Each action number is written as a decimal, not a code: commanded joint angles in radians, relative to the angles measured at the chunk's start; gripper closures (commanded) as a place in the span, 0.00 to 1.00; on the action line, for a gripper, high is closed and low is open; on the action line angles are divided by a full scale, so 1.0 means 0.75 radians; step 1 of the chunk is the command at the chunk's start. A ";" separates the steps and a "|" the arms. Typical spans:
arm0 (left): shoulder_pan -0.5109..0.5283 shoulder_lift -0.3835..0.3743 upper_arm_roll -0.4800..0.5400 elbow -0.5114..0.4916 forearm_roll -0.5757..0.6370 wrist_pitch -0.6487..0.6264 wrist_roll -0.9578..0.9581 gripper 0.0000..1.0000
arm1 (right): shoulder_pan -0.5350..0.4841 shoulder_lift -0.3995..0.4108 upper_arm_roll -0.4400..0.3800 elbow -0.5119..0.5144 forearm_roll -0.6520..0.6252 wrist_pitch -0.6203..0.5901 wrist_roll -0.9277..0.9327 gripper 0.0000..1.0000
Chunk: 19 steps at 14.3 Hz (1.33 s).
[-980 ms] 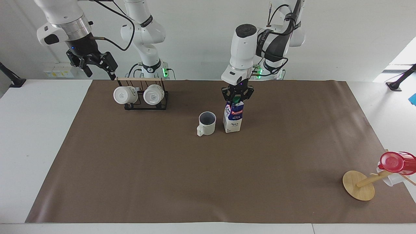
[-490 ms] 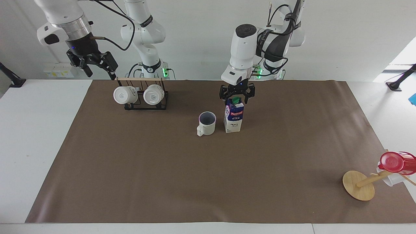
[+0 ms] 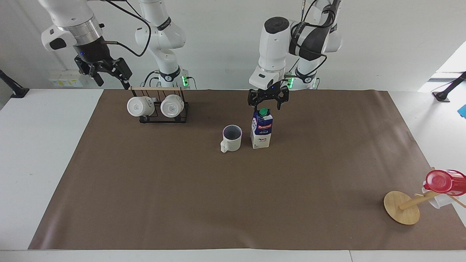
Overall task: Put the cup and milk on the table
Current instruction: 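Lower the milk carton onto the table beside the black mug, then open the left gripper and pull it back from the carton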
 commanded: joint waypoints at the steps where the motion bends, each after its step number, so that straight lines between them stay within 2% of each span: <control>1: 0.051 -0.002 0.018 0.147 -0.013 -0.182 0.081 0.00 | -0.014 -0.026 0.005 -0.036 0.006 0.031 0.011 0.00; 4: 0.188 -0.013 0.022 0.265 -0.013 -0.329 0.347 0.00 | 0.003 -0.026 0.005 -0.038 -0.039 0.054 0.003 0.00; 10: 0.546 -0.080 0.032 0.276 -0.072 -0.444 0.783 0.00 | 0.003 -0.024 0.011 -0.060 -0.027 0.044 0.009 0.00; 14: 0.640 -0.094 0.034 0.298 -0.070 -0.475 0.845 0.00 | 0.003 -0.026 0.011 -0.062 -0.051 0.044 -0.021 0.00; 19: 0.646 -0.094 0.091 0.321 -0.070 -0.504 0.849 0.00 | 0.003 -0.026 0.017 -0.060 -0.076 0.046 -0.017 0.00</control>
